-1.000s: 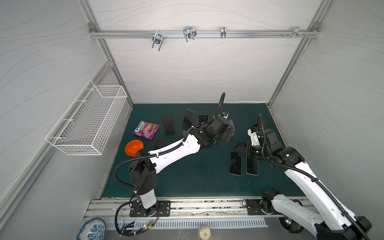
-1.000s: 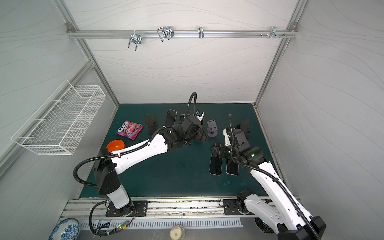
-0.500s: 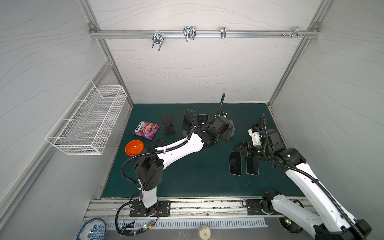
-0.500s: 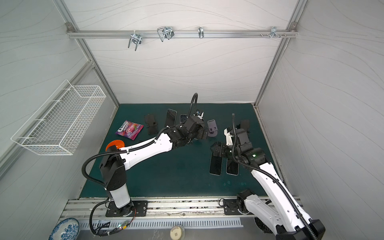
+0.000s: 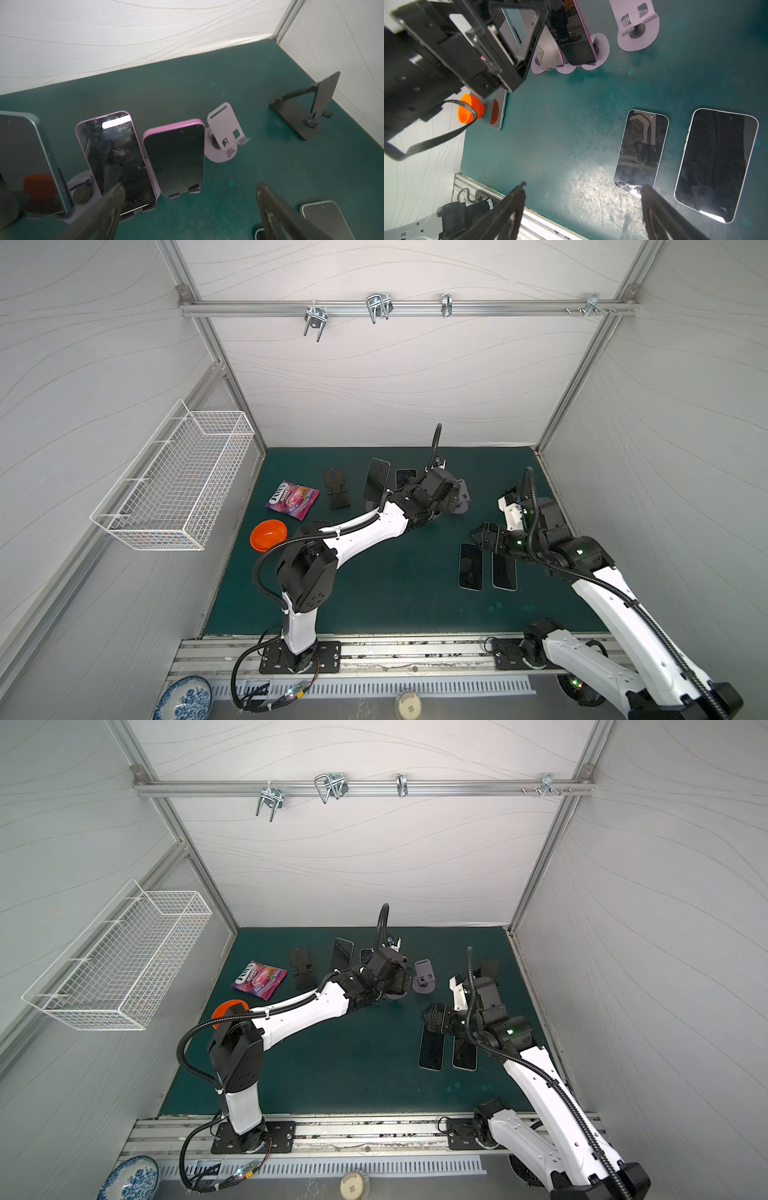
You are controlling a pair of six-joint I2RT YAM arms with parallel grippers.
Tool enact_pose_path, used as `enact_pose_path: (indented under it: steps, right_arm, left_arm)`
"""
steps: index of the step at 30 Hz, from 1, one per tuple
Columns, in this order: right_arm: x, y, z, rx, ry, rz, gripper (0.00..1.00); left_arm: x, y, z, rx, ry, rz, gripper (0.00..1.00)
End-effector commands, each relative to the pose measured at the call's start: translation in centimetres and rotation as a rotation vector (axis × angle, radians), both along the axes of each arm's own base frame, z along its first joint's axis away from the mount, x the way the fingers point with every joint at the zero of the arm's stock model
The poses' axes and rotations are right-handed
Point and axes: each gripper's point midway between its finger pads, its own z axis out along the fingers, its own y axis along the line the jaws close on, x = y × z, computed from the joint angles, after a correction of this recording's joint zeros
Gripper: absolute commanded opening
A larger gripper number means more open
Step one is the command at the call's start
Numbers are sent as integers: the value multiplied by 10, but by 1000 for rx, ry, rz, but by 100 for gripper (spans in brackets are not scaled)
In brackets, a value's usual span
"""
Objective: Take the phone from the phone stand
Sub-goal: 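Reach the left gripper toward the pink-framed phone on its lilac stand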
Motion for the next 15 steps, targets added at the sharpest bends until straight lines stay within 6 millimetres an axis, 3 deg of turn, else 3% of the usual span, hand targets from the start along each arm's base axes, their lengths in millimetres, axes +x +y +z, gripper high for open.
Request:
enact_pose_path:
  steps: [1, 15]
  right_arm:
    - [1, -1, 1, 8, -4, -5, 88]
    - [1, -1, -3, 7, -4, 2, 88]
  left_arm:
    - [13, -7, -1, -54, -40, 36, 99]
    - [32, -8, -27, -51, -25, 54, 99]
